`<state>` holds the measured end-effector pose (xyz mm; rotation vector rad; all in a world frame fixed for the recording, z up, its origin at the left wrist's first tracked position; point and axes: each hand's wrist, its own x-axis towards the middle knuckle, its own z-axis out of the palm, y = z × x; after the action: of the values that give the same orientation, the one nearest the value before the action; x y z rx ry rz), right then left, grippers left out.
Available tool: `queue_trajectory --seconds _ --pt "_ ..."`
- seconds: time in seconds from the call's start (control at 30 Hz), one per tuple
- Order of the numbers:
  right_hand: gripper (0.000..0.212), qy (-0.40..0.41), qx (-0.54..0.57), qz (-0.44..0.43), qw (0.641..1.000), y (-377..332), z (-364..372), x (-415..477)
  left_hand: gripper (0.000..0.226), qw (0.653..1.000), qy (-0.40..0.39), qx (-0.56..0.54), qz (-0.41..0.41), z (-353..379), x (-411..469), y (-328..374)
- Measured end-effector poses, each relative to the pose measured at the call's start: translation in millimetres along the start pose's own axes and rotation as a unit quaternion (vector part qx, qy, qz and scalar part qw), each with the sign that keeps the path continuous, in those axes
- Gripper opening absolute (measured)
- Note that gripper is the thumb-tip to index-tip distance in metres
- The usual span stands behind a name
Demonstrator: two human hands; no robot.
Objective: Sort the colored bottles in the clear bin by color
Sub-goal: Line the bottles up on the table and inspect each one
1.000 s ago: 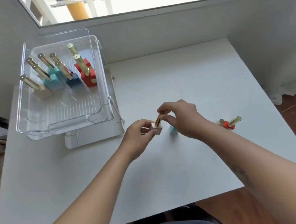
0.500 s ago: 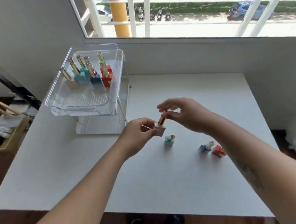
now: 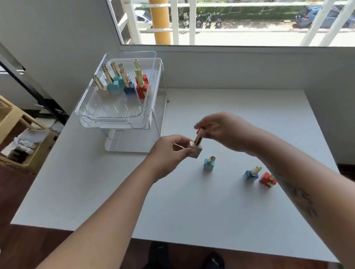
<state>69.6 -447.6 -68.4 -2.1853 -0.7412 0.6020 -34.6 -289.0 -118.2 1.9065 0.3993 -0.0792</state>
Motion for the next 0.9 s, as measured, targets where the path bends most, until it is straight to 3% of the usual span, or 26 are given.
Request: queue_trajectory --seconds 0.07,0.2,0.33,0.47,0.6,0.73,0.83,0.9 --pt "0.017 0.046 -0.063 -0.002 0.997 -5 7 5 0.017 1.0 -0.004 0.003 0.001 -4 1 -3" --pt "0.05 0.07 -0.121 0.06 0.988 -8 21 13 0.016 1.0 -0.024 0.008 -0.002 -19 5 -11" --pt "0.022 0.041 0.004 0.049 0.998 -14 32 10 0.014 0.999 -0.054 0.008 0.001 -38 11 -17" --pt "0.008 0.085 -0.023 0.053 0.995 -23 48 15 0.014 0.995 -0.093 0.022 0.002 -55 19 -25" --pt "0.012 0.084 -0.067 0.09 0.99 -28 62 19 0.012 0.99 -0.139 0.034 0.017 -66 23 -36" --pt "0.014 0.072 0.025 0.103 0.992 -30 73 18 0.013 0.987 -0.157 0.027 0.021 -72 30 -46" --pt "0.006 0.103 0.036 0.121 0.987 -29 79 16 0.012 0.984 -0.171 0.024 0.032 -75 34 -50" --pt "0.019 0.135 0.012 0.14 0.981 -29 85 16 0.014 0.982 -0.184 0.013 0.038 -75 36 -52"
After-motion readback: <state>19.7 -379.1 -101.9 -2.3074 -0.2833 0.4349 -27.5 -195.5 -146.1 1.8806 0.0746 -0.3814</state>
